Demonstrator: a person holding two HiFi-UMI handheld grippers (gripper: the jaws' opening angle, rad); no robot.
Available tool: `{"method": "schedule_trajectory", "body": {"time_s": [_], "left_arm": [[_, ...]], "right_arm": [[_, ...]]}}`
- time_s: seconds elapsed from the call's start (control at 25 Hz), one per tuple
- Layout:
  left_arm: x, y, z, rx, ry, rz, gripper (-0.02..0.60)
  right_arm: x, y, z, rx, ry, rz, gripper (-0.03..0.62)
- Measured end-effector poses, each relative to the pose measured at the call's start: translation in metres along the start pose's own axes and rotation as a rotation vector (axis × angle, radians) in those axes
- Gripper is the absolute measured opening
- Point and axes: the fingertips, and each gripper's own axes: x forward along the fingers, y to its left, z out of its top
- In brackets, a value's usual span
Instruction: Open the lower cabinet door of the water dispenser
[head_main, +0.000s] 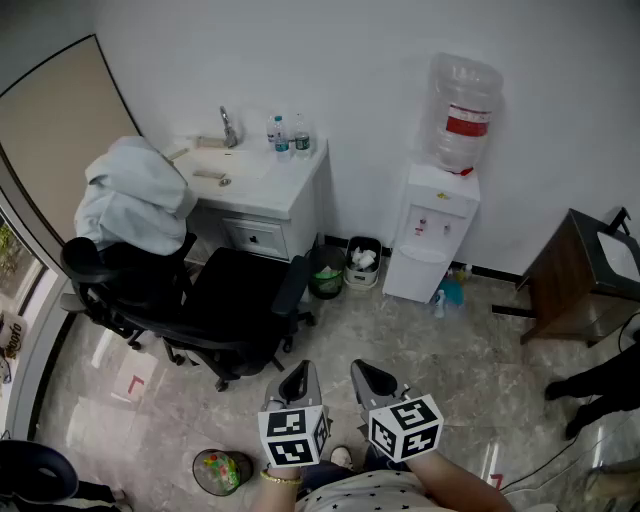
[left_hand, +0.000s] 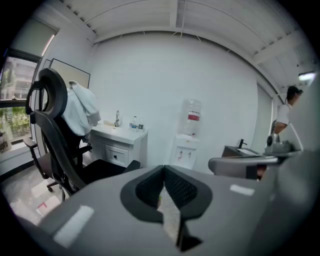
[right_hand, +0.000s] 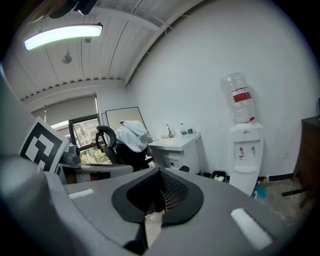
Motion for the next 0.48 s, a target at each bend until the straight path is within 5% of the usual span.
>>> {"method": "schedule_trajectory", "body": {"time_s": [0.48], "left_arm": [[0.07,-0.055,0.003,0.069,0.061,-0.175,0.008]], "right_arm": [[-0.005,-0.083,-0.002,0.066,-0.004,-0.203,-0.002]]}}
